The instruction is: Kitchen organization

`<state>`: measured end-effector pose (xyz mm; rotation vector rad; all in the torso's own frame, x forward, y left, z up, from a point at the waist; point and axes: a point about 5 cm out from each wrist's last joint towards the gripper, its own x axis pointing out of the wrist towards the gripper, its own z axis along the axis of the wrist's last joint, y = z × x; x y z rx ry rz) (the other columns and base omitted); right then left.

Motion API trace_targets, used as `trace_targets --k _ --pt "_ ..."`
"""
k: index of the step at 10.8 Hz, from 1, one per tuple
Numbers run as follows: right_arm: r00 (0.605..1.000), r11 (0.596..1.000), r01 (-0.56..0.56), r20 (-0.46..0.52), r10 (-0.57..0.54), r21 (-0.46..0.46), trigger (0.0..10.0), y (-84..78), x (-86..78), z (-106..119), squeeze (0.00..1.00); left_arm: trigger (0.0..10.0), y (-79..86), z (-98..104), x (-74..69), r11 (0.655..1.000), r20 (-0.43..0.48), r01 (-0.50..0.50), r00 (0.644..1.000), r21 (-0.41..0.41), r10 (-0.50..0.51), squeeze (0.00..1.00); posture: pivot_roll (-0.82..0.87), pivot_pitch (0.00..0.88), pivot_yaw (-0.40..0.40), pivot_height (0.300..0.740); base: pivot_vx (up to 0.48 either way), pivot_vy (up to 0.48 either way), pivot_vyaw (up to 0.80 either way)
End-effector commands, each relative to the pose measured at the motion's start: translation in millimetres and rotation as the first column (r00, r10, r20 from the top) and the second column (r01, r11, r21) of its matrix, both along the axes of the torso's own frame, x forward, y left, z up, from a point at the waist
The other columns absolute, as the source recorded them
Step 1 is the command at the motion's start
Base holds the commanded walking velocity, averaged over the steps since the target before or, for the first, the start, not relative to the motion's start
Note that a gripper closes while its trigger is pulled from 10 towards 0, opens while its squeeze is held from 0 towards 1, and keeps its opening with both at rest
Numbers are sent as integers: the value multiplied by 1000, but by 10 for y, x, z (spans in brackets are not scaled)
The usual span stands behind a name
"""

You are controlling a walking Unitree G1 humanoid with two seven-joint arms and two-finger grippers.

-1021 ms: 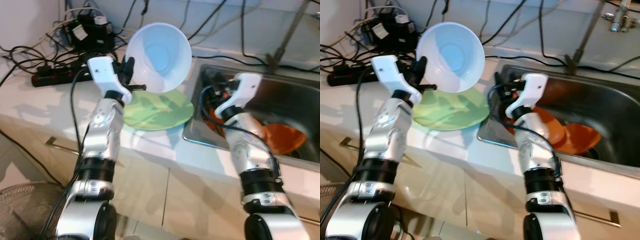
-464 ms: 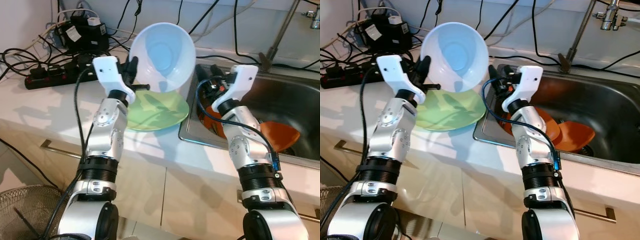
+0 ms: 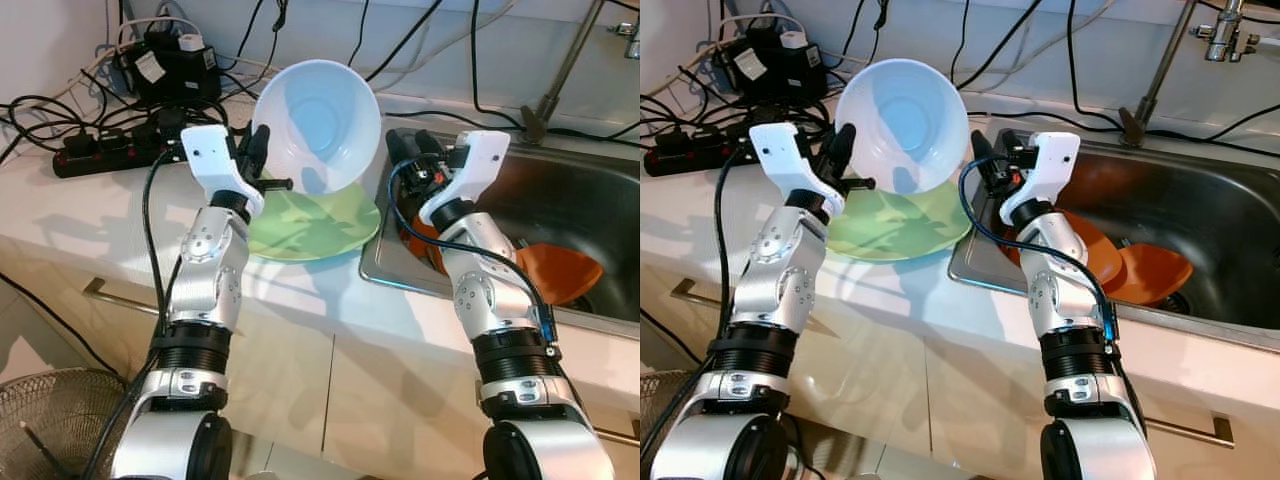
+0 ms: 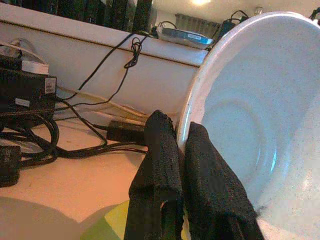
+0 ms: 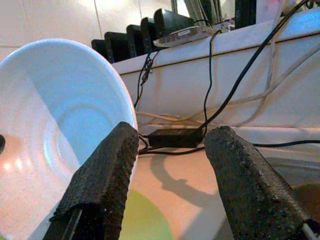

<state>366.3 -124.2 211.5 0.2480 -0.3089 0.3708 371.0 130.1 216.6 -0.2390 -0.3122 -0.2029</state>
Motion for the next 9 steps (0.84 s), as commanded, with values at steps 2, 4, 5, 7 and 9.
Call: trace_targets --k 2,4,5,7,9 --pt "1000 1000 13 29 -13 -17 10000 -54 8 64 0 10000 -34 102 -18 1000 54 8 999 -9 -8 0 204 0 2 725 0 0 0" --pt "999 1000 20 33 -19 -10 10000 -35 11 101 0 10000 -21 115 -24 1000 50 2 999 -3 -2 0 222 0 -2 725 0 0 0" --pt "999 1000 24 34 -23 -20 10000 -25 6 85 0 10000 -7 101 -39 1000 48 3 999 4 -3 0 207 0 -8 725 0 0 0" --pt "998 998 -1 69 -3 58 10000 55 69 275 0 10000 17 212 44 1000 50 14 999 9 -15 0 200 0 41 725 0 0 0" --pt "1000 999 -24 17 25 -26 10000 117 -29 52 0 10000 -190 -88 12 977 -11 88 996 193 -88 0 163 0 43 725 0 0 0"
